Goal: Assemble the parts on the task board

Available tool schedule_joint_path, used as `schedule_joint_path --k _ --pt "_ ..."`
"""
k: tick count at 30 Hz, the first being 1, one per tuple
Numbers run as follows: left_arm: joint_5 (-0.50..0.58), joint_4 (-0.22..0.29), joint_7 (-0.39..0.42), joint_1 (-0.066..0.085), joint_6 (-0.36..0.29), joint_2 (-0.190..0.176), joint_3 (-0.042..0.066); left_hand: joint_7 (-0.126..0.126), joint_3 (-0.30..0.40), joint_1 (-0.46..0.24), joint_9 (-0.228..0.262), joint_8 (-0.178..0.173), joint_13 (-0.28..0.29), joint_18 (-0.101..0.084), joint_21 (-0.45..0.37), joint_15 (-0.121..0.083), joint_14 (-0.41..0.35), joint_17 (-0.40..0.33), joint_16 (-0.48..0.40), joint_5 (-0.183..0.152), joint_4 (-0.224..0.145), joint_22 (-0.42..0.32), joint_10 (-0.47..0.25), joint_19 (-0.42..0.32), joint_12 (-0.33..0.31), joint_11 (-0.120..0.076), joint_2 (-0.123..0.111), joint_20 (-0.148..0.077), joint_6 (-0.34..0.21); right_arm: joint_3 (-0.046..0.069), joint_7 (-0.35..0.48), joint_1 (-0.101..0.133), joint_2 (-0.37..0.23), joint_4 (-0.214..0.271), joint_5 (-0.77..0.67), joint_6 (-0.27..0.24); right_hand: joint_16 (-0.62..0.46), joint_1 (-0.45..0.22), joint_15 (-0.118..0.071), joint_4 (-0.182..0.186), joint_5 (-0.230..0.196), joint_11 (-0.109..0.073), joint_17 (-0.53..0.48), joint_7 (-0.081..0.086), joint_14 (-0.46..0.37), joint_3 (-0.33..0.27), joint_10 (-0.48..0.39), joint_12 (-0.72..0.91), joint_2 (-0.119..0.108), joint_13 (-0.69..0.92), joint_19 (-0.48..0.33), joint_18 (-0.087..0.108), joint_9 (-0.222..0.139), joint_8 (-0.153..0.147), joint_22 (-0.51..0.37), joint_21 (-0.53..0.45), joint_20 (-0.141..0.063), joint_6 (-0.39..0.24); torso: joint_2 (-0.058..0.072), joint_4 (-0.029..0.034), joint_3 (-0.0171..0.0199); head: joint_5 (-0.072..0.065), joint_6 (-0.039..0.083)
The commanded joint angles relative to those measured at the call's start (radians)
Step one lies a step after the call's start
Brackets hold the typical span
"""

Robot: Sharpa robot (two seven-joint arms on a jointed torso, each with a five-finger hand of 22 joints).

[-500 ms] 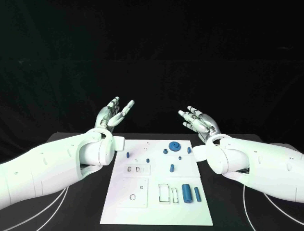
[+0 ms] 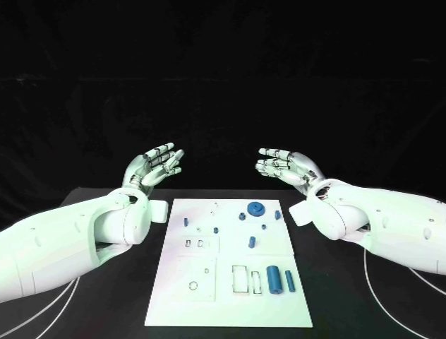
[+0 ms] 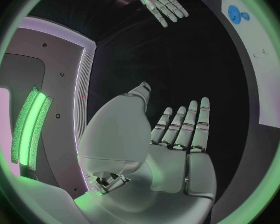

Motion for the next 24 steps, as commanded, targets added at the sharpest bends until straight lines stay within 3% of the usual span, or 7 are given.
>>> schedule_joint_path --k 1,2,6,12,14,21,24 --pt "-0.008 0.029 0.033 0.002 0.014 -0.006 0.003 0.089 0.003 0.029 0.024 0.037 0.008 0.044 0.043 -0.023 0.14 0.027 0.049 -0.005 -0.006 0.009 0.198 0.109 0.036 -0.003 -0.003 -0.001 0.113 -0.002 0.019 0.004 -0.002 0.002 -0.175 -0.026 0.053 0.056 -0.03 -0.04 0.003 -0.024 0.031 0.126 0.254 0.019 0.286 0.021 -0.015 0.012 0.156 0.039 0.045 0.067 0.014 0.053 0.0 0.214 0.028 0.0038 0.0016 -0.005 0.0" --pt "-0.008 0.035 0.034 0.003 0.013 -0.011 0.004 0.087 0.003 0.037 0.032 0.051 0.01 0.055 0.049 -0.028 0.163 0.032 0.055 -0.005 -0.008 0.008 0.259 0.129 0.042 -0.005 -0.004 -0.001 0.155 -0.002 0.017 0.008 -0.004 0.001 -0.183 -0.027 0.054 0.057 -0.033 -0.041 0.003 -0.026 0.031 0.125 0.262 0.021 0.295 0.02 -0.016 0.012 0.172 0.041 0.047 0.071 0.015 0.057 -0.001 0.228 0.031 0.0047 0.0019 -0.006 0.0" --pt "-0.008 0.061 0.034 0.004 0.012 -0.033 0.008 0.094 0.008 0.055 0.065 0.106 0.011 0.079 0.072 -0.057 0.251 0.053 0.087 -0.005 -0.014 0.008 0.353 0.191 0.051 -0.032 -0.007 -0.003 0.312 -0.002 0.004 0.021 -0.012 -0.001 -0.229 -0.028 0.063 0.06 -0.05 -0.048 0.003 -0.038 0.034 0.116 0.319 0.033 0.348 0.013 -0.026 0.011 0.31 0.06 0.059 0.09 0.028 0.103 -0.002 0.315 0.046 0.0081 0.003 -0.008 0.003" --pt "-0.011 0.111 0.021 0.007 0.029 -0.071 0.013 0.082 0.018 0.072 0.076 0.13 0.013 0.084 0.102 -0.089 0.353 0.088 0.123 -0.005 -0.024 0.01 0.452 0.268 0.051 -0.059 -0.017 -0.024 0.367 -0.001 -0.056 0.045 -0.017 -0.013 -0.38 0.012 0.094 0.073 -0.085 -0.067 0.01 -0.066 0.044 0.095 0.439 0.068 0.439 0.009 -0.056 0.011 0.421 0.07 0.065 0.11 0.033 0.144 -0.024 0.407 0.067 0.0121 0.0038 -0.011 0.003" --pt "-0.021 0.138 0.015 0.008 0.045 -0.088 0.014 0.077 0.025 0.078 0.078 0.137 0.014 0.084 0.111 -0.098 0.379 0.101 0.131 -0.005 -0.027 0.01 0.48 0.291 0.048 -0.067 -0.021 -0.033 0.381 0.0 -0.1 0.056 -0.014 -0.022 -0.497 0.049 0.124 0.074 -0.113 -0.071 0.015 -0.086 0.059 0.077 0.52 0.084 0.504 0.019 -0.071 0.013 0.487 0.07 0.07 0.127 0.042 0.174 -0.052 0.453 0.078 0.0131 0.0044 -0.012 0.002" --pt "-0.053 0.223 -0.001 0.017 0.087 -0.136 0.02 0.064 0.046 0.088 0.081 0.143 0.012 0.084 0.133 -0.12 0.444 0.13 0.139 -0.004 -0.032 0.01 0.544 0.357 0.037 -0.084 -0.035 -0.062 0.399 0.004 -0.251 0.088 -0.001 -0.027 -0.929 0.154 0.171 0.077 -0.165 -0.075 0.024 -0.129 0.108 0.041 0.66 0.092 0.611 0.016 -0.112 0.016 0.599 0.069 0.082 0.15 0.065 0.234 -0.104 0.516 0.113 0.0194 0.0043 -0.02 0.01" --pt "-0.058 0.251 -0.005 0.023 0.095 -0.148 0.022 0.061 0.053 0.09 0.082 0.144 0.012 0.084 0.14 -0.125 0.458 0.138 0.138 -0.004 -0.033 0.01 0.554 0.379 0.03 -0.087 -0.039 -0.07 0.403 0.004 -0.307 0.095 0.006 -0.023 -1.095 0.182 0.225 0.071 -0.2 -0.07 0.016 -0.156 0.151 0.017 0.764 0.07 0.667 0.026 -0.13 0.025 0.681 0.07 0.093 0.162 0.093 0.291 -0.14 0.545 0.128 0.0236 0.0042 -0.024 0.013"
